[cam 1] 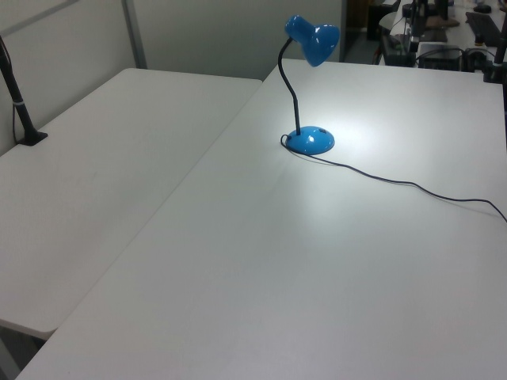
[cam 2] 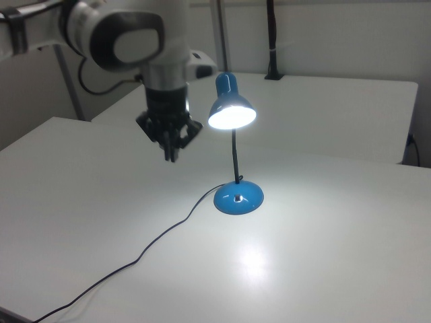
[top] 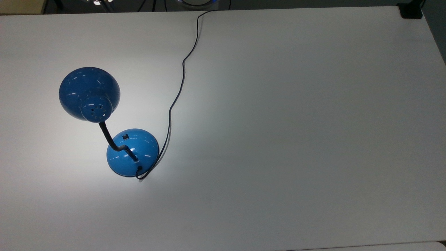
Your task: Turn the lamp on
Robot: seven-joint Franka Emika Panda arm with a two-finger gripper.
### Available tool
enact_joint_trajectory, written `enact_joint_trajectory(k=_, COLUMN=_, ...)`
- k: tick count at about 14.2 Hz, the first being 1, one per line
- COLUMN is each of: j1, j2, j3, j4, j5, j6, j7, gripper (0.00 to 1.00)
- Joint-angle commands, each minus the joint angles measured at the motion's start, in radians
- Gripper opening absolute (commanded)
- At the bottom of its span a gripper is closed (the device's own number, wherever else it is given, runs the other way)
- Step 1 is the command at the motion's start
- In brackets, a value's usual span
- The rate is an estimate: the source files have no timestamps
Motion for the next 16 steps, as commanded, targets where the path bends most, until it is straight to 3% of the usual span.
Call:
enact_joint_trajectory(k=1, j1=0.148, j2=0.000, j3=-0.006, j4=0.030, j5=-0.095, j6=-0.020, j7=0.260, gripper=0.15)
enact_joint_trajectory(k=3, j1=0.177, j2=0.003, j3=-0.006, j4=0.031, j5=-0.098, j6=-0.010, j7=0.321, gripper=0.32)
enact_joint_trajectory(k=4, j1=0.178, j2=0.001, j3=-0.005, j4=0.031, j5=-0.096, j6=-0.003, j7=0.317, gripper=0.57)
enact_joint_trajectory(k=5, j1=0.178, j2=0.003, j3=-0.005, j4=0.036, j5=-0.101, j6=0.024, j7=0.317, gripper=1.00)
enact_joint_trajectory(k=16, j1=0.185, j2=0.014, j3=0.003, j4=0.036, j5=-0.121, j6=0.070, j7=0.320, gripper=1.00)
